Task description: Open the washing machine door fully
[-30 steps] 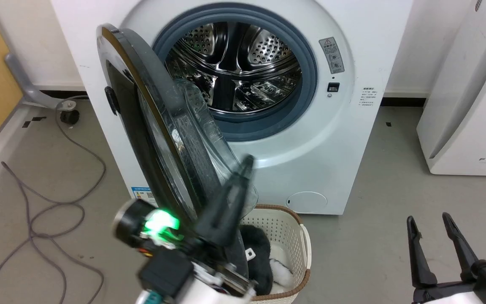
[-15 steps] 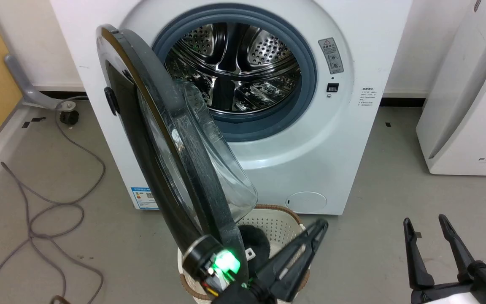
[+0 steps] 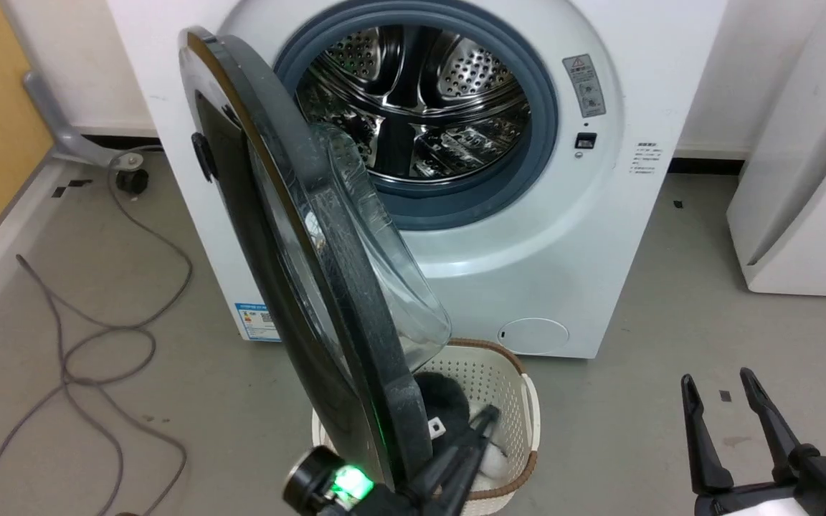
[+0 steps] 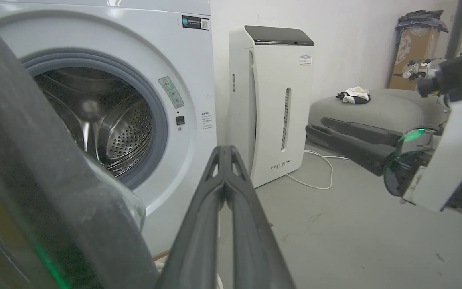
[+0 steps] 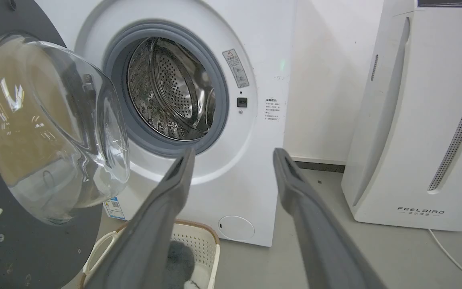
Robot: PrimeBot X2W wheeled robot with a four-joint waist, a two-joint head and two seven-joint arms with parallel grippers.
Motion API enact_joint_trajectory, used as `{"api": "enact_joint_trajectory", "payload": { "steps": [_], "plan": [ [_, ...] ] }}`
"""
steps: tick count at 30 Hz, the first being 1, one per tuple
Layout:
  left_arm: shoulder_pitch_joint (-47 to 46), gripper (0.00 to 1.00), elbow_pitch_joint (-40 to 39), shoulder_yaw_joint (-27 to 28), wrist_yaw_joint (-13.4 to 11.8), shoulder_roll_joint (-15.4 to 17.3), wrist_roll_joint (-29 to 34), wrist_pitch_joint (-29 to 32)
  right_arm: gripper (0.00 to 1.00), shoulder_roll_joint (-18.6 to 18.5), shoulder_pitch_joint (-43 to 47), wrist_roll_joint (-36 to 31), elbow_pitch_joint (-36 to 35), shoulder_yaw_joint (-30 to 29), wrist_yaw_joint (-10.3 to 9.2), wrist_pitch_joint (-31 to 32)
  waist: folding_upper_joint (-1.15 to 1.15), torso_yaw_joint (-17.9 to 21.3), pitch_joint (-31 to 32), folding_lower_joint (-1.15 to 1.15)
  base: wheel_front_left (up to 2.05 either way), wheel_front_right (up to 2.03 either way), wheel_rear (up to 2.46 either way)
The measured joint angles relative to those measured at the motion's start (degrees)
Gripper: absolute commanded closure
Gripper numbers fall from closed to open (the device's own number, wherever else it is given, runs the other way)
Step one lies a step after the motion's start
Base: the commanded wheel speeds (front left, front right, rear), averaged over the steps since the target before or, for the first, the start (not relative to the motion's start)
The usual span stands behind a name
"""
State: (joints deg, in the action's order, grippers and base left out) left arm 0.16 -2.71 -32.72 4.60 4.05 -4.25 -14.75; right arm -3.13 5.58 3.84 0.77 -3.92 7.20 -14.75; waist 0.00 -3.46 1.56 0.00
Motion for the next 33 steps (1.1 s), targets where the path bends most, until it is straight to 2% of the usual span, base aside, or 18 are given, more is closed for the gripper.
{"api": "enact_joint_trajectory", "payload": {
  "steps": [7,16,25,33],
  "plan": [
    [0.0,1.0,3.4,4.5,-2.0,0.0,-0.6,0.0,0.0,0.0,-0.2,0.0,0.5,0.2,0.0,0.0,0.0,-0.7,-0.9,0.0,0.0,0.0,0.0],
    [0.8,1.0,3.2,5.7,-2.3,-1.3,-0.5,0.0,0.0,0.0,-0.2,0.0,0.7,0.0,0.0,0.0,0.0,-3.0,-1.4,0.0,0.0,0.0,0.0],
    [3.1,1.0,1.5,6.9,-2.9,-1.2,0.2,-0.2,0.0,0.0,-0.1,0.1,0.8,0.3,0.01,0.0,0.0,-7.4,-1.5,0.0,0.0,0.0,0.0],
    [4.9,1.0,0.2,8.4,-3.2,0.2,0.6,-0.2,0.0,0.1,-0.1,0.2,0.8,-0.1,0.16,0.0,0.0,-12.3,-1.9,0.0,0.0,0.0,0.0]
  ]
}}
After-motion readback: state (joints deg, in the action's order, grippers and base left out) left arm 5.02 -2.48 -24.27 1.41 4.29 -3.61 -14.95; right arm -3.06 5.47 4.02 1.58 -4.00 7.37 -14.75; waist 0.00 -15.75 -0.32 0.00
